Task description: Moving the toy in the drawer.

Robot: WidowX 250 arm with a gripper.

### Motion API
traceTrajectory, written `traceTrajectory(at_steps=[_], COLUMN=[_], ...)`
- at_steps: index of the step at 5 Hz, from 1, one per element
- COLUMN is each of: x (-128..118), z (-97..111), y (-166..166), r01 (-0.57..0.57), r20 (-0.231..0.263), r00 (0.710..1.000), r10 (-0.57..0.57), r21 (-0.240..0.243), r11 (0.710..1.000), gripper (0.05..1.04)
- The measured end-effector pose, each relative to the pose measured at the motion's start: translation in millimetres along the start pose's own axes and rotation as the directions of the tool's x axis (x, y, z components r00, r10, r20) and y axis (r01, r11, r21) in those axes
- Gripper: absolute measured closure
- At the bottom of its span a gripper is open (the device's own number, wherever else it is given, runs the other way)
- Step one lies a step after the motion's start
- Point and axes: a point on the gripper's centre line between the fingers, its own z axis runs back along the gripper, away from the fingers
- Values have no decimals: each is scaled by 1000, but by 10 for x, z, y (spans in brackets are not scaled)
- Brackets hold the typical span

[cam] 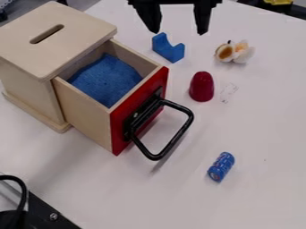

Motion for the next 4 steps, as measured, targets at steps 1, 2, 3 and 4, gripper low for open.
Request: traceTrajectory(at_steps=[1, 2, 3, 4], x=[-51, 93, 325, 554], z=[-67, -308, -569, -896], y=[19, 23, -91, -161], r01=[-1, 93, 143, 163], r20=[-28, -98, -141, -165], r00=[1000, 991, 980, 974], r10=[1, -88, -139, -158], r21=[9, 47, 20, 20], r11=[1000, 995, 990, 986], gripper=[83, 83, 83, 83])
